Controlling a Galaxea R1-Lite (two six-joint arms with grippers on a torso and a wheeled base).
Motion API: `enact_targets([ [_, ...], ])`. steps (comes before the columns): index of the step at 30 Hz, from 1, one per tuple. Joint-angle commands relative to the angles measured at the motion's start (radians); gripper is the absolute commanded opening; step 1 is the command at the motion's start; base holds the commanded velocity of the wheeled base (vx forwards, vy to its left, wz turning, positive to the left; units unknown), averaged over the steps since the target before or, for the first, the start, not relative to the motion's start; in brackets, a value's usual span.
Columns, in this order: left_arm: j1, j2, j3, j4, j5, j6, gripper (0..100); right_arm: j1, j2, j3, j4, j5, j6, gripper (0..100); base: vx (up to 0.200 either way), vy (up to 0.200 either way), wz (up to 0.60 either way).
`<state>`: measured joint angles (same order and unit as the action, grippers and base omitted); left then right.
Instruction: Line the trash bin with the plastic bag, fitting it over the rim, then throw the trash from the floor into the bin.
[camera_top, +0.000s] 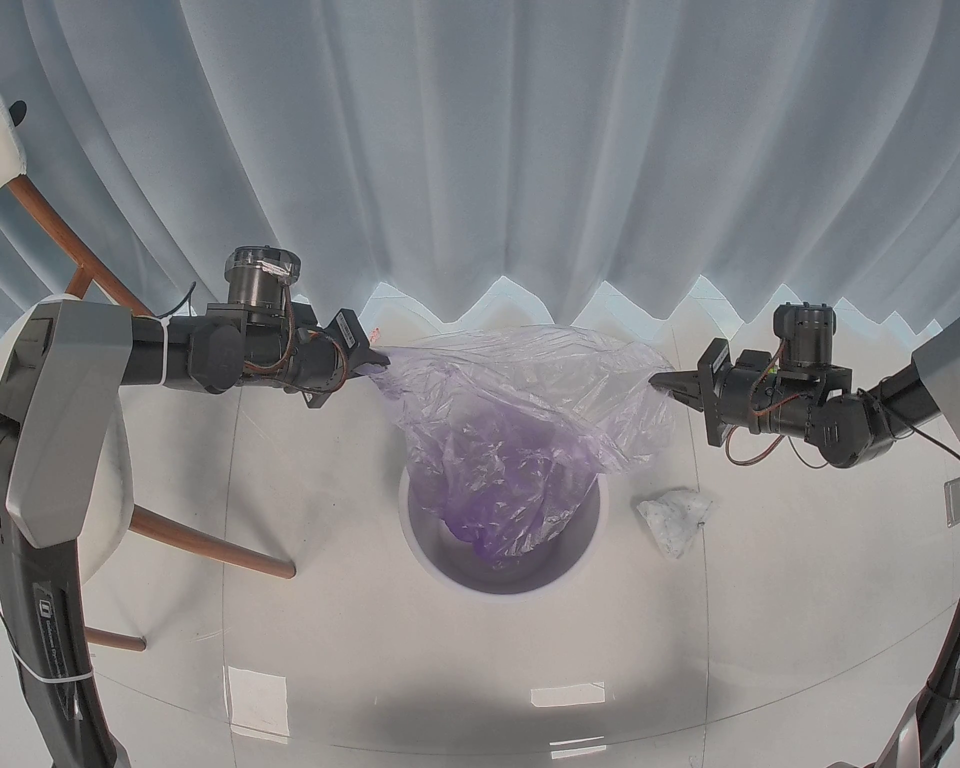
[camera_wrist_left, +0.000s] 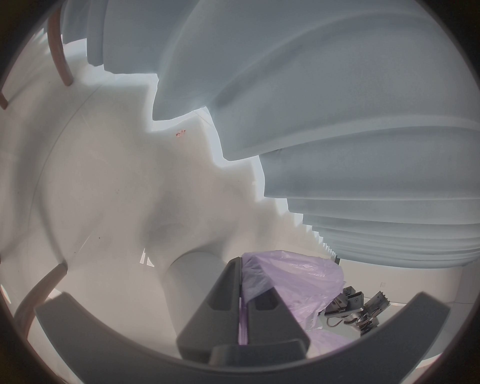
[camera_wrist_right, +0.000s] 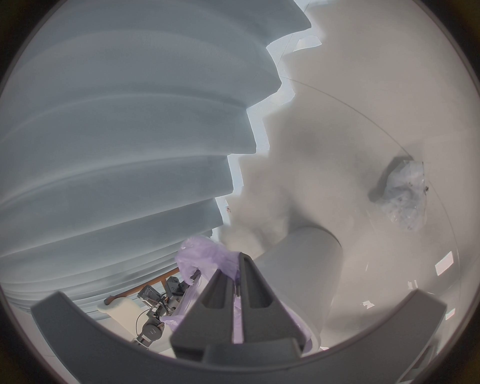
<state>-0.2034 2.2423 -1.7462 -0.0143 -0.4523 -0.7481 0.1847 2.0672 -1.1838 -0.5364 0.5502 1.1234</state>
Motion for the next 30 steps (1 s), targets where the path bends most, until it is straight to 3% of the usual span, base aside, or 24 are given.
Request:
enact_targets([
  [1, -0.001, 0.068, -0.01, -0.004, 0.001, 0.001, 0, -0.001, 0.067, -0.123, 0.088, -0.001, -0.047, 0, 0.0, 0.0, 0.0],
  [10, 0.004, 0.126, -0.013, 0.008, 0.02, 0.001, 0, -0.01, 0.162, -0.211, 0.168, -0.003, -0.077, 0, 0.0, 0.0, 0.0],
  [17, 0.007, 0.164, -0.004, 0.004, 0.038, 0.003, 0, -0.019, 0.214, -0.298, 0.314, -0.004, -0.111, 0, 0.0, 0.0, 0.0],
  [21, 0.013, 0.154, 0.024, 0.007, 0.035, 0.0, 0, -0.019, 0.212, -0.283, 0.331, -0.039, -0.142, 0, 0.0, 0.0, 0.0],
  [23, 0.024, 0.141, 0.068, 0.005, 0.027, 0.0, 0, -0.017, 0.209, -0.247, 0.329, -0.069, -0.168, 0, 0.0, 0.0, 0.0],
  [30, 0.032, 0.005, 0.264, -0.007, -0.005, 0.001, 0, -0.011, 0.142, -0.094, 0.32, -0.067, -0.237, 0, 0.0, 0.0, 0.0],
])
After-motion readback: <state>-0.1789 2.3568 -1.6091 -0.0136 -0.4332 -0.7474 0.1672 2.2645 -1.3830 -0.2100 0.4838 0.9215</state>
